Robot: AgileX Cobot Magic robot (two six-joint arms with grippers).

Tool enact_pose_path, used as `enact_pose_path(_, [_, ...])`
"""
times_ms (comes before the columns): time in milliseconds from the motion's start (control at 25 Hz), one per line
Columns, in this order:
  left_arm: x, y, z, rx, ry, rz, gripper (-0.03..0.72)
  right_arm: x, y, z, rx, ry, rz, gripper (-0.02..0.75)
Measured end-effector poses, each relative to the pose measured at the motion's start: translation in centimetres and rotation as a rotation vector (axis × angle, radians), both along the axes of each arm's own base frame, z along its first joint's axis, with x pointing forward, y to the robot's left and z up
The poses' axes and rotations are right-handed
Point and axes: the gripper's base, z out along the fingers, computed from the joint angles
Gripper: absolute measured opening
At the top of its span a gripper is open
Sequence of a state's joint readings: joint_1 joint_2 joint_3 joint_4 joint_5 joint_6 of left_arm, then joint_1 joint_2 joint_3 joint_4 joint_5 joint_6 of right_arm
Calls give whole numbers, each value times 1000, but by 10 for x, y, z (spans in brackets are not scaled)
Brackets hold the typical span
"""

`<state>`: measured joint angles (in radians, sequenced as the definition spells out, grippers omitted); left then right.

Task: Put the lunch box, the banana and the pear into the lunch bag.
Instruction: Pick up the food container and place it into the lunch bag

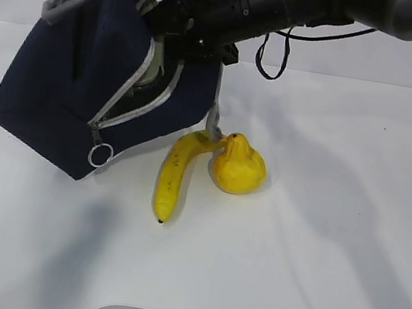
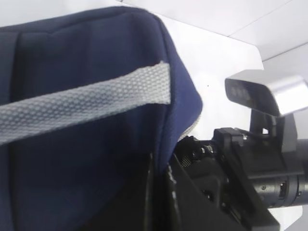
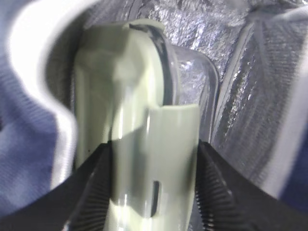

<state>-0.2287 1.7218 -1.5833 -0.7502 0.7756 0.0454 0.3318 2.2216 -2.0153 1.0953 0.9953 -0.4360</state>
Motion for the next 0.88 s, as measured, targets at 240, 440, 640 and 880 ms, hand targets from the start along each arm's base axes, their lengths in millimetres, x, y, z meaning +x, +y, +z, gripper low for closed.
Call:
enact_pose_path(240, [1, 0, 1, -3, -9, 9, -6, -2, 10, 2, 8, -52, 9, 391])
enact_pose_path(440, [1, 0, 1, -4, -14, 14, -6, -4, 24, -1, 8, -74, -10, 391])
enact_pose_path(640, [1, 0, 1, -4, -14, 14, -6, -3, 30, -10, 2, -64, -12, 390])
enact_pose_path(880, [1, 0, 1, -4, -14, 14, -6, 0, 32, -22, -2, -39, -11, 402])
